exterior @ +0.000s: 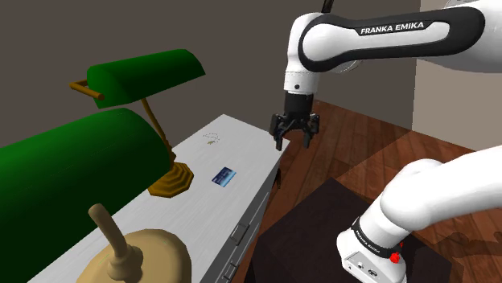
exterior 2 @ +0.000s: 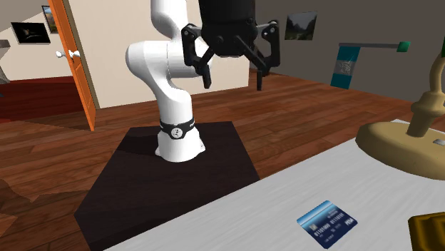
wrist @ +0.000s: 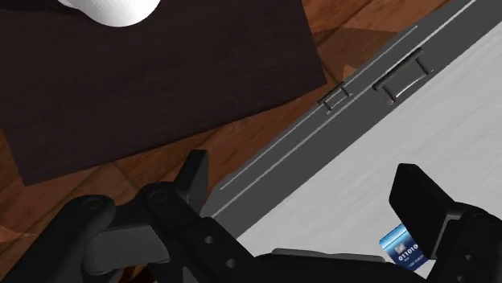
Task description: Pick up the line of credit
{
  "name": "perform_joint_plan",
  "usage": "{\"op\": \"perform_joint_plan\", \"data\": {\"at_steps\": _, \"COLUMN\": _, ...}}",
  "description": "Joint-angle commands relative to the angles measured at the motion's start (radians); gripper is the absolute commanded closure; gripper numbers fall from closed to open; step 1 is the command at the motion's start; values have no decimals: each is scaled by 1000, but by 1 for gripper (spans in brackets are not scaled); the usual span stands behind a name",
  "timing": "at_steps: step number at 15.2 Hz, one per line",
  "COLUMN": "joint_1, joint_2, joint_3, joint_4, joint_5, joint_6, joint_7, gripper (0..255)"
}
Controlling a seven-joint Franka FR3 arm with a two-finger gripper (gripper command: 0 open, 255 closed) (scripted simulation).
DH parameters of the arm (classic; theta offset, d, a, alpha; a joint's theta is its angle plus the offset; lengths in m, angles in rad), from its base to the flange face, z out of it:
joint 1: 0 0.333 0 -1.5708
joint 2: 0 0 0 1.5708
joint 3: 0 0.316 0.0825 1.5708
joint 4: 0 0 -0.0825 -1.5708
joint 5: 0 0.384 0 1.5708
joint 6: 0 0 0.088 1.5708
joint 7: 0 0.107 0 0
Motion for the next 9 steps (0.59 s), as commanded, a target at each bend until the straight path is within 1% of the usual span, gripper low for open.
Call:
{"op": "perform_joint_plan", "data": {"at_steps": 1, "joint_1": -7, "joint_2": 64, "joint_3": 29, "joint_4": 6, "joint_5": 53, "joint_6": 56, "joint_7": 83, "gripper": 0}}
{"op": "perform_joint_plan", "data": {"at_steps": 9, "joint_1": -16, "joint_2": 320, "joint_3": 119, "joint_4": 58, "joint_5": 231, "joint_6": 289, "joint_7": 363, "gripper": 0}}
